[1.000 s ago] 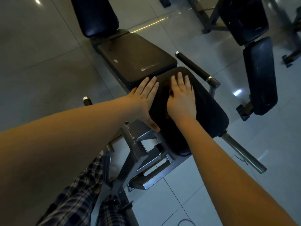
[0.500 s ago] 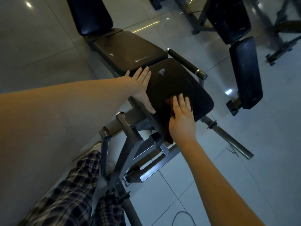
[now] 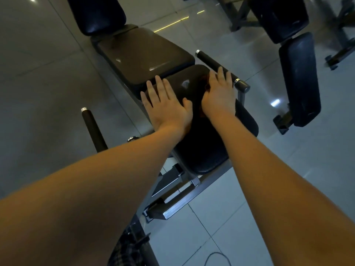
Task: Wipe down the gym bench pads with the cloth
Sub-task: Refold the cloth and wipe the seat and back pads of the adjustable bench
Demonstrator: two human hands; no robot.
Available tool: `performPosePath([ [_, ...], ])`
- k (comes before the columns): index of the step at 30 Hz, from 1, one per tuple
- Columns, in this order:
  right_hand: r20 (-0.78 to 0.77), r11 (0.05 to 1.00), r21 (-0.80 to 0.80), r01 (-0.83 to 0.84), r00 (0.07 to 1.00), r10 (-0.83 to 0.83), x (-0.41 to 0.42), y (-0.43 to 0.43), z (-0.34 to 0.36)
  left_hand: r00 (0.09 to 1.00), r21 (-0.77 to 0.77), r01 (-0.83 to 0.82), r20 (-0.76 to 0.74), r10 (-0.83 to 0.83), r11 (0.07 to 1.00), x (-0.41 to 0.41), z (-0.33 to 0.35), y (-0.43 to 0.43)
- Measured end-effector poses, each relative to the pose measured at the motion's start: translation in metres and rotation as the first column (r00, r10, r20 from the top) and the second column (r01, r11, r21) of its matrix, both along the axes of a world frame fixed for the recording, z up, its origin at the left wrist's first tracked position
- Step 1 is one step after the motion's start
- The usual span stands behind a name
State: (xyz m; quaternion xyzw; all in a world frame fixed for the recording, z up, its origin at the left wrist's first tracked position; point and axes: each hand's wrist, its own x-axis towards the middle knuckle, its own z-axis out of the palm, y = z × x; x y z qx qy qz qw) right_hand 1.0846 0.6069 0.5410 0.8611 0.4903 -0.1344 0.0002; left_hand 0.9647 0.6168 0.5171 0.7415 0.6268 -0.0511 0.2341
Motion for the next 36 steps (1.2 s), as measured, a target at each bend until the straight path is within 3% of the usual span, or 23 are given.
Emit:
performPosePath([
  [8,-0.151,0.998,0.048,-0.032,0.988,0.039,0.024,0.028,0.002,1.000,0.027,-0.016,0.013,0.016,1.000,0.000,0.002,-0.002],
  [12,-0.171,0.982,0.023,-0.185,0.968,0.186,0.013,-0.030,0.018,0.999,0.039,-0.017,-0.048,0.019,0.999,0.001,0.001,-0.004],
  [19,-0.243,0.974,0.035,-0.226,0.943,0.227,-0.014,-0.128,0.037,0.997,0.055,-0.044,-0.060,0.048,0.998,0.000,0.000,-0.002],
  [29,-0.130,0.970,0.025,-0.241,0.962,0.242,0.021,-0.004,0.001,0.998,0.087,-0.068,0.011,0.068,0.994,-0.002,-0.009,-0.002],
  [36,-0.171,0.969,0.040,-0.242,0.954,0.245,0.031,0.027,-0.007,0.998,0.077,-0.058,0.010,0.058,0.995,-0.003,-0.009,-0.003],
])
